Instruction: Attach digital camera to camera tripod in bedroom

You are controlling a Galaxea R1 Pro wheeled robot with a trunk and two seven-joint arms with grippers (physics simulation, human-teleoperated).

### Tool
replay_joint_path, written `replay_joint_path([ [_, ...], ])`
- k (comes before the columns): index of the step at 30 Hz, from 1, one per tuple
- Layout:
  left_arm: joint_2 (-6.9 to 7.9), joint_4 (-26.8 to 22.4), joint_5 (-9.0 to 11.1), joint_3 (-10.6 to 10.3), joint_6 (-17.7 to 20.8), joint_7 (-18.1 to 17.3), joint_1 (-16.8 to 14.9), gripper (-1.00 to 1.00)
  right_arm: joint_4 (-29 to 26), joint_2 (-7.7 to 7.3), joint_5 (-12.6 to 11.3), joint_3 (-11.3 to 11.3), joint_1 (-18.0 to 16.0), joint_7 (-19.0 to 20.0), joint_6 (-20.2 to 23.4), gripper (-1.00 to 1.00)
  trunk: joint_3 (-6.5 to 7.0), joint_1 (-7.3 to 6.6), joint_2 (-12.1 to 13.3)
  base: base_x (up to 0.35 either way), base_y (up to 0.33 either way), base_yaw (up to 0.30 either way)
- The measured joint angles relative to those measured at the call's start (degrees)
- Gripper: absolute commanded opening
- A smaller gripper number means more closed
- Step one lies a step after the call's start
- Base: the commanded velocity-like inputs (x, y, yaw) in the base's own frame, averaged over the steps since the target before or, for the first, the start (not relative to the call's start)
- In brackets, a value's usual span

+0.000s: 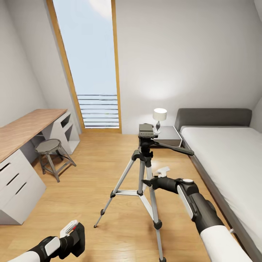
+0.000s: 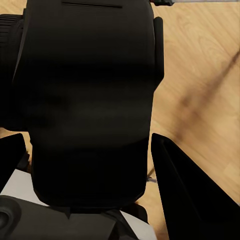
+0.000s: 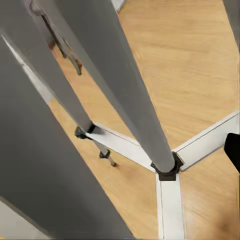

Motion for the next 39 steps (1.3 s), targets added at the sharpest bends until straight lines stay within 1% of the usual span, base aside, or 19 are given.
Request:
replay_joint_path([
  [1, 0.0, 0.0, -0.01, 0.0, 0.0, 0.0, 0.02, -1.0, 0.0, -0.09, 0.01, -0.72, 0.0, 0.0, -0.01, 1.0, 0.0, 0.0, 0.0, 0.0, 0.0, 0.0],
  [2, 0.0, 0.04, -0.01, -0.03, 0.0, 0.0, 0.0, -1.0, -0.01, -0.28, -0.04, -1.69, 0.0, 0.01, 0.01, -1.0, 0.0, 0.0, 0.0, 0.0, 0.0, 0.0],
  [5, 0.0, 0.07, 0.0, -0.02, 0.0, 0.0, -0.01, -1.0, -0.01, -0.43, -0.11, -2.2, 0.0, 0.02, 0.08, -1.0, 0.0, 0.0, 0.0, 0.0, 0.0, 0.0],
  [9, 0.0, 0.08, 0.0, -0.01, 0.0, 0.0, -0.01, -1.0, 0.02, -0.42, 0.92, -2.38, 0.0, -0.04, -0.2, -1.0, 0.0, 0.0, 0.01, 0.0, 0.0, 0.0],
  [10, 0.0, 0.09, 0.0, -0.01, 0.0, 0.0, -0.01, -1.0, -0.01, -0.39, 0.38, -2.34, 0.01, 0.01, 0.01, -1.0, 0.0, 0.0, 0.0, 0.0, 0.0, 0.0],
  [14, 0.0, 0.08, -0.01, -0.02, 0.0, 0.0, 0.01, -1.0, -0.01, -0.3, 0.68, -2.01, 0.0, -0.02, -0.03, -1.0, 0.0, 0.0, 0.0, 0.0, 0.0, 0.0],
  [25, 0.0, 0.09, -0.01, -0.04, 0.0, 0.0, 0.03, -1.0, -0.07, -0.21, 0.99, -1.97, 0.01, -0.05, -0.25, -1.0, 0.0, 0.0, 0.0, 0.0, 0.0, 0.0],
  [29, 0.0, 0.09, 0.0, -0.01, 0.0, 0.0, 0.02, -1.0, -0.05, -0.11, 1.15, -1.98, 0.01, -0.07, -1.38, -1.0, 0.0, 0.0, 0.01, 0.0, 0.0, 0.0],
  [31, -0.65, -0.6, 1.19, 0.8, 0.72, 0.65, -0.65, -1.0, -0.37, -0.63, 0.35, -1.61, -0.02, -0.37, -0.77, -1.0, 0.01, 0.0, -0.01, 0.0, 0.0, 0.0],
  [34, -0.53, -1.62, 2.48, 0.8, 1.78, 1.64, -1.65, -1.0, -0.39, -0.55, 0.34, -1.6, -0.02, -0.42, -0.65, -1.0, 0.01, 0.0, -0.02, 0.0, 0.0, 0.0],
  [35, -0.21, -1.95, 2.29, 0.74, 2.12, 1.98, -1.99, -1.0, -0.41, -0.43, 0.51, -1.58, -0.02, -0.44, -0.63, -1.0, 0.01, 0.0, -0.01, 0.0, 0.0, 0.0],
  [37, -0.02, -2.63, 1.98, 0.73, 2.42, 2.65, -2.65, -1.0, -0.46, -0.33, 0.66, -1.55, -0.02, -0.47, -0.55, -1.0, 0.01, 0.0, -0.01, 0.0, 0.0, 0.0],
  [39, 0.12, -3.25, 1.4, 0.63, 1.78, 2.07, -2.0, -1.0, -0.58, -0.3, 0.72, -1.53, -0.02, -0.43, -0.41, -1.0, 0.0, 0.0, -0.01, 0.0, 0.0, 0.0],
])
